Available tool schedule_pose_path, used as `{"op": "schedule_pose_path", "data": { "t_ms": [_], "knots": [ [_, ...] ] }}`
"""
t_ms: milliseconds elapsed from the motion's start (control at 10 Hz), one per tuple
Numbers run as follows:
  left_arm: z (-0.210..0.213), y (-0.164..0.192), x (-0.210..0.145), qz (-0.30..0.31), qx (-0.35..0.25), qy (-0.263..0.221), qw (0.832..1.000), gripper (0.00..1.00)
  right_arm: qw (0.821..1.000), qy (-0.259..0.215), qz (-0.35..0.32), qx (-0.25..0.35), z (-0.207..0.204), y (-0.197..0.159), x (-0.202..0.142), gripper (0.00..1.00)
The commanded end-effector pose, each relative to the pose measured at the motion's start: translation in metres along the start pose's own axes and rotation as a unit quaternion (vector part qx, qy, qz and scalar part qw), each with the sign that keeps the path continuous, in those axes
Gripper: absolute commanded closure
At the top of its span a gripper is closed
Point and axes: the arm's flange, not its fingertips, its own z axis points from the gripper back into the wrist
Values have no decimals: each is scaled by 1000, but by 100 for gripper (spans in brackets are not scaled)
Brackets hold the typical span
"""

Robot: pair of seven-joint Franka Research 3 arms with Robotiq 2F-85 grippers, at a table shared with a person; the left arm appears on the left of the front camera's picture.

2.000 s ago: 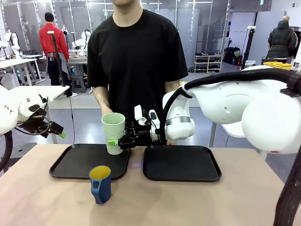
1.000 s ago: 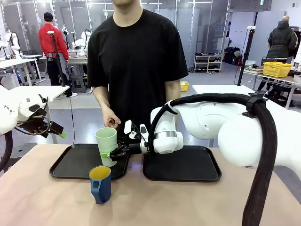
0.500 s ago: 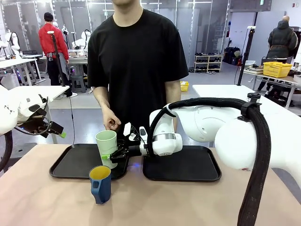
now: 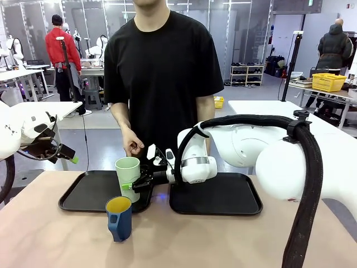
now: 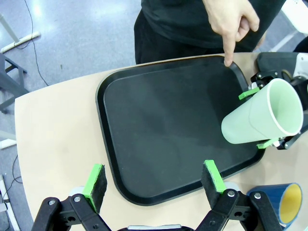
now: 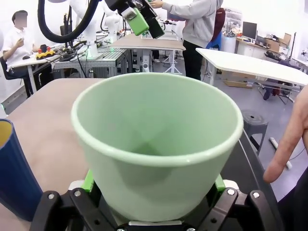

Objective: Sort and store the cups by type.
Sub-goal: Place the picked Reusable plastic cup into the Flat Tray indicated by the person.

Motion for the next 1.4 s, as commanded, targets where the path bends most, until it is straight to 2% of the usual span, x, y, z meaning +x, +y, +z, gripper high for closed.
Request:
{"op": "schedule_pose_path", "data": {
  "t_ms": [0,600,900,1300],
  "knots": [
    [1,0,1,4,-1,-3,1000,0,1000,9,-26,8,7,2,9,0],
    [1,0,1,4,-1,-3,1000,0,997,49,-57,25,31,14,13,0],
    [1,0,1,4,-1,-3,1000,0,989,129,-78,7,58,26,28,0],
    [1,0,1,4,-1,-3,1000,0,966,233,-103,-51,94,40,56,0]
  ]
}}
